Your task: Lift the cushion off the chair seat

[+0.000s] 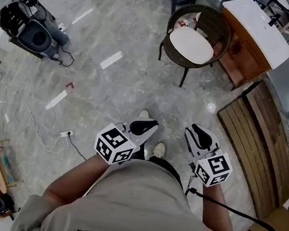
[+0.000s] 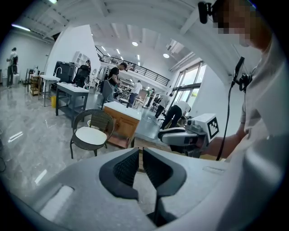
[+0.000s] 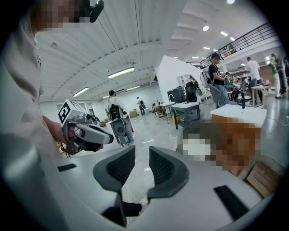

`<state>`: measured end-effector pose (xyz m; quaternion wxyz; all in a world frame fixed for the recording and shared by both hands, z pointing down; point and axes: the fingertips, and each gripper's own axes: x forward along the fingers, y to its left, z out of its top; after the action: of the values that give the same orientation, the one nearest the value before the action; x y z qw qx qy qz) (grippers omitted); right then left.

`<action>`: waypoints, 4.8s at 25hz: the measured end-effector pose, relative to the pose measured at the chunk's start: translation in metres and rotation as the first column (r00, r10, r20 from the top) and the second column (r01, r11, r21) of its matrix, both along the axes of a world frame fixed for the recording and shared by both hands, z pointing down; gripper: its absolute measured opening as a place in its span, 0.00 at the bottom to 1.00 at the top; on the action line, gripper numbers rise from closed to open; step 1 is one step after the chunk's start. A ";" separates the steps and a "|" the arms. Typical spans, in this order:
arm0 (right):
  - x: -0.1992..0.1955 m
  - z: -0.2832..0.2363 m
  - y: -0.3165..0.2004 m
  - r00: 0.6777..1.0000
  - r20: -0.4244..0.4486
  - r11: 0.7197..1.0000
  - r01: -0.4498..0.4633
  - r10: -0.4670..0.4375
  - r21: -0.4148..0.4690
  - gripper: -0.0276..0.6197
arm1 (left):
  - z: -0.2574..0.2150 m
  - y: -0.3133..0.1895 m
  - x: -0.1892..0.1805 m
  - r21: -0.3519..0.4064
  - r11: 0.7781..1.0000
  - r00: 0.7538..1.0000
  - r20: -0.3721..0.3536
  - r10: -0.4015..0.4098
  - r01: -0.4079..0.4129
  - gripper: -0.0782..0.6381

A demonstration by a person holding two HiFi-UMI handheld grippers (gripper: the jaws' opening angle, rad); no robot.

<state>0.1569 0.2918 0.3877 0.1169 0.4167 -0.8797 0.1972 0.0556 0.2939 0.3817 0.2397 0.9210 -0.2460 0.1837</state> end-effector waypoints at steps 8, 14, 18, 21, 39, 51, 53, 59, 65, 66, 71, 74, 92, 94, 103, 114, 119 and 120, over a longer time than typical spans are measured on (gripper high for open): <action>-0.001 0.002 -0.079 0.997 -0.037 0.998 -0.064 0.064 -0.009 0.21 | 0.018 -0.093 -0.005 0.004 0.999 0.999 -0.007 0.048 -0.048 0.13; -0.016 -0.006 -0.156 0.993 -0.055 0.994 -0.109 0.108 -0.025 0.21 | 0.028 -0.176 -0.008 -0.035 0.992 0.993 -0.008 0.120 -0.120 0.20; -0.032 0.001 -0.205 0.990 -0.043 0.989 -0.140 0.138 -0.042 0.21 | 0.050 -0.223 -0.019 -0.088 0.985 0.989 -0.022 0.149 -0.151 0.20; -0.044 0.006 -0.234 0.988 -0.006 0.986 -0.156 0.156 -0.064 0.21 | 0.072 -0.252 -0.028 -0.146 0.978 0.988 -0.039 0.148 -0.152 0.20; 0.013 0.058 -0.401 1.000 0.013 0.986 -0.012 0.015 -0.166 0.20 | 0.225 -0.427 0.032 -0.639 0.755 0.909 -0.214 -0.358 0.147 0.28; 0.094 0.132 -0.479 0.997 -0.026 0.951 0.055 -0.066 -0.303 0.20 | 0.393 -0.539 0.065 -0.757 0.562 0.799 -0.088 -0.595 0.334 0.32; 0.104 0.148 -0.488 0.996 -0.037 0.947 0.061 -0.077 -0.316 0.20 | 0.418 -0.555 0.068 -0.768 0.531 0.769 -0.080 -0.634 0.358 0.32; 0.121 0.197 -0.510 0.995 -0.037 0.932 0.076 -0.096 -0.355 0.20 | 0.488 -0.591 0.081 -0.783 0.471 0.719 -0.043 -0.693 0.407 0.34; 0.130 0.236 -0.512 0.995 -0.028 0.908 0.078 -0.099 -0.411 0.20 | 0.543 -0.613 0.086 -0.789 0.414 0.687 0.014 -0.726 0.453 0.36; 0.128 0.239 -0.510 0.995 -0.024 0.905 0.081 -0.099 -0.418 0.20 | 0.550 -0.614 0.086 -0.790 0.405 0.685 0.026 -0.728 0.461 0.37; 0.124 0.251 -0.509 0.996 0.001 0.895 0.083 -0.092 -0.439 0.20 | 0.572 -0.619 0.086 -0.793 0.367 0.673 0.071 -0.737 0.486 0.39; 0.126 0.254 -0.511 0.997 0.009 0.892 0.075 -0.080 -0.447 0.20 | 0.575 -0.626 0.092 -0.807 0.358 0.663 0.055 -0.747 0.470 0.39; 0.134 0.272 -0.509 0.999 0.008 0.875 0.046 -0.048 -0.482 0.19 | 0.577 -0.661 0.115 -0.862 0.364 0.642 -0.060 -0.764 0.352 0.26; 0.133 0.270 -0.508 0.999 0.008 0.875 0.048 -0.051 -0.481 0.19 | 0.571 -0.661 0.114 -0.858 0.375 0.644 -0.070 -0.762 0.351 0.24; 0.126 0.257 -0.508 0.999 0.009 0.881 0.046 -0.047 -0.470 0.19 | 0.541 -0.664 0.114 -0.846 0.406 0.636 -0.106 -0.764 0.347 0.21; 0.108 0.223 -0.496 0.999 0.009 0.905 0.037 -0.037 -0.425 0.18 | 0.487 -0.656 0.106 -0.833 0.462 0.642 -0.180 -0.746 0.304 0.19; 0.092 0.203 -0.486 0.999 0.013 0.917 0.039 -0.037 -0.397 0.18 | 0.456 -0.635 0.089 -0.826 0.485 0.648 -0.204 -0.734 0.289 0.19; 0.088 0.199 -0.484 0.999 0.012 0.920 0.042 -0.041 -0.390 0.18 | 0.449 -0.629 0.084 -0.825 0.489 0.647 -0.211 -0.732 0.285 0.19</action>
<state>0.2450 -0.1921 0.5863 0.2000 0.3660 -0.8316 0.3666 0.1397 -0.3356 0.8304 0.6885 0.6309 -0.3472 -0.0861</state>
